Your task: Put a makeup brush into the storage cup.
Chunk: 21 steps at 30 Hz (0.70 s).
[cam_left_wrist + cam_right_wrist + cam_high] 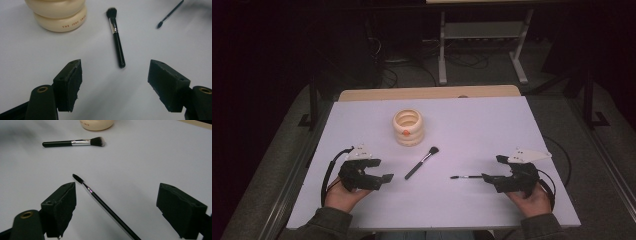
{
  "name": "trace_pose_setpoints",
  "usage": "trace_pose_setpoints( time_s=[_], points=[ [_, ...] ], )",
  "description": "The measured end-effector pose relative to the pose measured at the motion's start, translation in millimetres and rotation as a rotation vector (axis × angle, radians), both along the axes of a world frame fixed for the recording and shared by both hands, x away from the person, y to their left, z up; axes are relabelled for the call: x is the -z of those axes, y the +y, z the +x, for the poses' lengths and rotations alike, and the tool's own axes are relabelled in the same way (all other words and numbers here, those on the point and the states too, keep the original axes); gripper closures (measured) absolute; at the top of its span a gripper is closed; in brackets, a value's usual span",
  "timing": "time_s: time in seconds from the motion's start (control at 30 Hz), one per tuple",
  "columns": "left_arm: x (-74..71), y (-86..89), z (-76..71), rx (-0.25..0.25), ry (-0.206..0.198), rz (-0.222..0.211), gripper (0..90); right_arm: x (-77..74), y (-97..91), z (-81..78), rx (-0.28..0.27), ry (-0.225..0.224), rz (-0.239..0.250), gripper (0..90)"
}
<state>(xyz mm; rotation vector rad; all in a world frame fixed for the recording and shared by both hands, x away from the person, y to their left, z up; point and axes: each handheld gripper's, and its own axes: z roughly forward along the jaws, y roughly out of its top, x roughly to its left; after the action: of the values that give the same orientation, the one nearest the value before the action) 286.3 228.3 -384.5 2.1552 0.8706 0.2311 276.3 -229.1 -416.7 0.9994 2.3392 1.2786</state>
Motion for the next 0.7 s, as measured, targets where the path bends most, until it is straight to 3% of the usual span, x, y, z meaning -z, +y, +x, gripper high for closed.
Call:
trace_pose_setpoints(
  time_s=[0.07, 0.2, 0.33, 0.37, 0.5, 0.7],
  points=[
    [-0.4, -2.1, 1.0, -0.008, 0.005, -0.009, 28.0, 0.2, 0.4, 0.0, -0.001, -0.001, -0.003, 15.2],
    [-3.8, -6.6, 7.5, 0.006, 0.002, 0.026, 29.5, -1.2, 0.4, -0.1, 0.0, -0.004, 0.003, 15.2],
    [-7.4, -15.1, 14.7, 0.021, 0.023, 0.043, 32.1, -1.1, 1.9, 1.7, 0.0, -0.003, -0.001, 15.2],
    [-9.0, -18.9, 19.5, 0.031, 0.048, 0.05, 37.2, -0.7, 3.7, 2.0, -0.002, 0.005, -0.007, 15.2],
    [-9.1, -27.2, 27.5, 0.027, 0.073, 0.065, 37.3, -1.5, 5.5, 2.5, -0.008, -0.005, -0.011, 15.2],
    [-12.3, -39.1, 38.3, 0.041, 0.079, 0.093, 39.5, -1.5, 5.3, 2.5, -0.011, -0.005, -0.014, 15.4]
  ],
)
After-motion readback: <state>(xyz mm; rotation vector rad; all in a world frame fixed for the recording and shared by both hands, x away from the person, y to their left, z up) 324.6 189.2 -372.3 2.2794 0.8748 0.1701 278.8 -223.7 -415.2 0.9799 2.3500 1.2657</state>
